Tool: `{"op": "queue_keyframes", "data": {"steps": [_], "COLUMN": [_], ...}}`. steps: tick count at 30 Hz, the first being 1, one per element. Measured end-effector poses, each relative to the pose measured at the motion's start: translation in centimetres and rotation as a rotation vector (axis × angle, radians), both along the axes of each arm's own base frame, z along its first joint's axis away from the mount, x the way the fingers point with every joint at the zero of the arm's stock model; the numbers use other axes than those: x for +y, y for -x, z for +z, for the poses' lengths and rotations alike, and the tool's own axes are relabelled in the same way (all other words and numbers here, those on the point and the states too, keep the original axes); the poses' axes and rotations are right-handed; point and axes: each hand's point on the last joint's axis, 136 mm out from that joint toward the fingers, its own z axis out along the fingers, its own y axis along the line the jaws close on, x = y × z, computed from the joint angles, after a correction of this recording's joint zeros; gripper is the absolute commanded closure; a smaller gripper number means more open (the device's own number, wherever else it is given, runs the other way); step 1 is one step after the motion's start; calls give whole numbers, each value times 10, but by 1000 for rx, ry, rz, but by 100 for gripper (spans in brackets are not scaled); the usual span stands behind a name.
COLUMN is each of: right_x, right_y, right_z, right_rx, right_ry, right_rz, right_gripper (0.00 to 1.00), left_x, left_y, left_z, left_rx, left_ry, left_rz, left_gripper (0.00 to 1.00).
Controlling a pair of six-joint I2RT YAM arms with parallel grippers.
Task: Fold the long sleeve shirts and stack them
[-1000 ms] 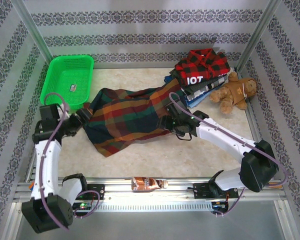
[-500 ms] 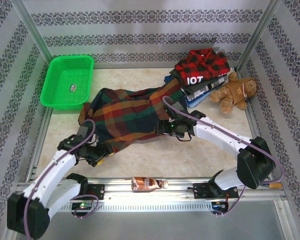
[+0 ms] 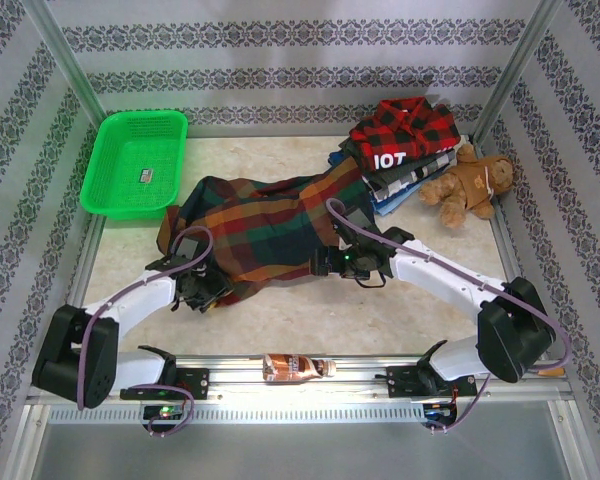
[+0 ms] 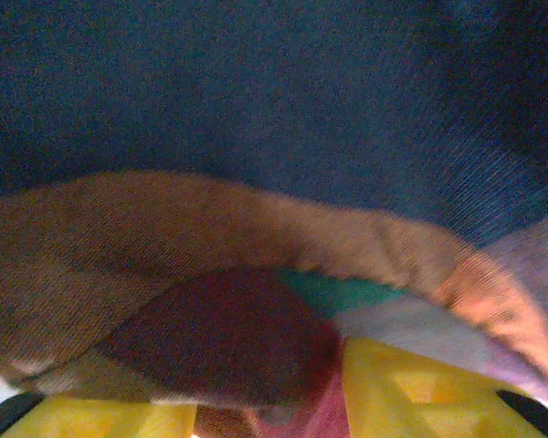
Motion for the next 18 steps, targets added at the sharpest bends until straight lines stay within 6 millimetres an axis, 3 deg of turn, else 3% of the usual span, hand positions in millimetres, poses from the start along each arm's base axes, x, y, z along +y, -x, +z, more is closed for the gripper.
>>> {"op": "queue_keyframes", "data": {"steps": [3,5,8,15,18], "right_x": [0,0,0,-3,-3], "right_y": [0,-1,-3,-1,-2], "right_z": [0,2,4,2,1], "right_rx": [-4,-10,-19,-20,-23], "right_ry": [-3,-7,-14,-11,-9], "right_rz": [-1,-2,-8,-12,-14], "right_gripper": [20,20,19,19,19], "left_x": [0,0,-2,-6,-11], "left_y": [-6,-10,-22,-66,-86], "left_z": [-2,2,24,142,172], "left_rx": [0,-12,-67,-382,-449], "left_ry": [-15,-23,-23,-6,-11], "left_rz": [-13,-26,-37,-53,-77], "left_gripper": [90,95,97,97,97]}}
